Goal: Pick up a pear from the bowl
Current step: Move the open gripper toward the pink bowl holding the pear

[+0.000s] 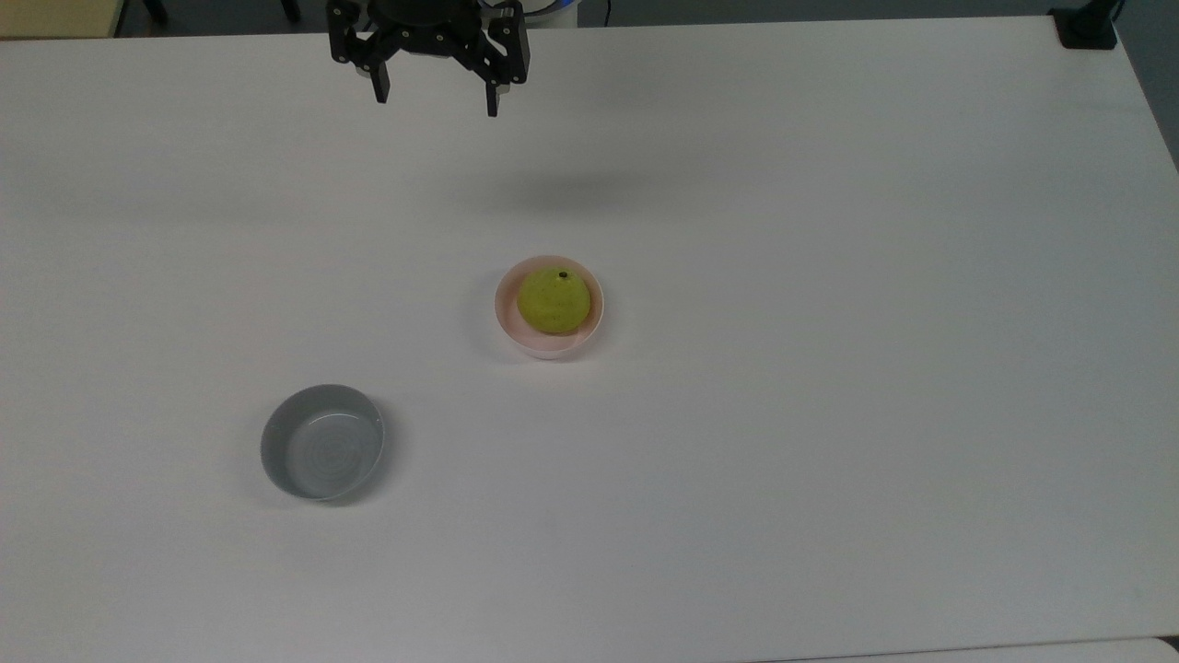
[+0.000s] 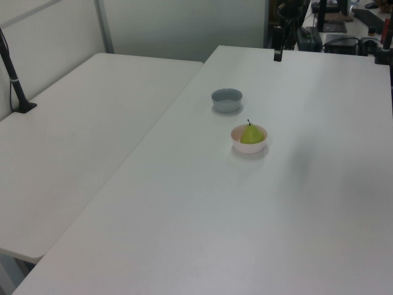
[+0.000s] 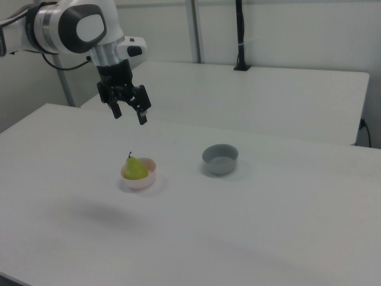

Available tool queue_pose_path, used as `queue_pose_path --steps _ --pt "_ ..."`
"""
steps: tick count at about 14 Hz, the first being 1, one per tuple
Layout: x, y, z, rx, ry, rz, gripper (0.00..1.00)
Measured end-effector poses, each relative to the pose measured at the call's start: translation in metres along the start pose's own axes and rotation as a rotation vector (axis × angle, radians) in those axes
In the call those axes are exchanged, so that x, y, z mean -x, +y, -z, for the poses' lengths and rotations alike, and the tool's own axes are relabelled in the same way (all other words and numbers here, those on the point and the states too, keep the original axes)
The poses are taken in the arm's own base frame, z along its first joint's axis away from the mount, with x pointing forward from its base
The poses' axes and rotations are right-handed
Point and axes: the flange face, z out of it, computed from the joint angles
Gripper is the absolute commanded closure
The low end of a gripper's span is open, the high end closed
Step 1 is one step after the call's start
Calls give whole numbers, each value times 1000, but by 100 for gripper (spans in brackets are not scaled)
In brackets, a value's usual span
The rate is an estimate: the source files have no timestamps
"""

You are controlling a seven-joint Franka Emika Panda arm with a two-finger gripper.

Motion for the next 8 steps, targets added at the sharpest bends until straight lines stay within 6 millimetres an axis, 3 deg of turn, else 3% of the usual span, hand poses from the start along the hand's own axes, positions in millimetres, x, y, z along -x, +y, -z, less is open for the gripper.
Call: queue_pose_path --steps 8 --pt "-1 -2 -2 0 -4 10 0"
